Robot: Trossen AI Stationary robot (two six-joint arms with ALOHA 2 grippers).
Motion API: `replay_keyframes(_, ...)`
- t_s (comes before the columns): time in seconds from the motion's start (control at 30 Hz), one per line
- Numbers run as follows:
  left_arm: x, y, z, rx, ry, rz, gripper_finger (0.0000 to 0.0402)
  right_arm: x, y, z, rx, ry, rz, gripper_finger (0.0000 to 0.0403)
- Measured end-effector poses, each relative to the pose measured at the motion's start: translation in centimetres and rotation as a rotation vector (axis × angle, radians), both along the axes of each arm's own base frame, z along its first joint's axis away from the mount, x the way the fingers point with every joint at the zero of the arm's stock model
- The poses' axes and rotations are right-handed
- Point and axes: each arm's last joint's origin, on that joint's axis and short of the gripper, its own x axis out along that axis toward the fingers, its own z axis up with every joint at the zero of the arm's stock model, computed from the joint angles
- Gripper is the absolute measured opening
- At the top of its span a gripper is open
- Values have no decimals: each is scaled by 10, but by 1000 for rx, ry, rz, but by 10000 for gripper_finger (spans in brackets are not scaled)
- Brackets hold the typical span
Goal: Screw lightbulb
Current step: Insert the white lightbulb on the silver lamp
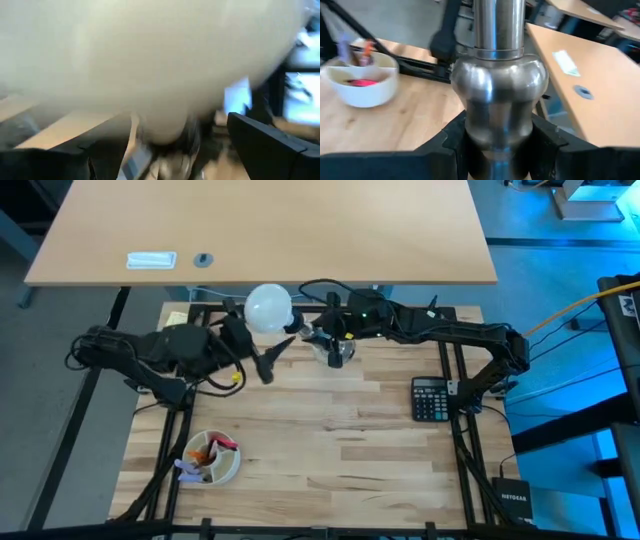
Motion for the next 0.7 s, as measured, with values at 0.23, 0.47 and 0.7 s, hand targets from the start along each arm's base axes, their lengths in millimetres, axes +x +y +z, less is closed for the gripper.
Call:
replay_keyframes(0.23, 24, -18, 4, 67, -91, 228, 320, 3, -1, 2, -21, -41, -20, 139)
replay_keyframes(0.47, 35, -12, 8, 63, -173, 281, 320, 3, -1, 2, -41, -45, -29, 139)
replay_keyframes(0.7, 36, -10, 8, 72, -174, 272, 320, 3, -1, 1, -39, -37, -29, 139)
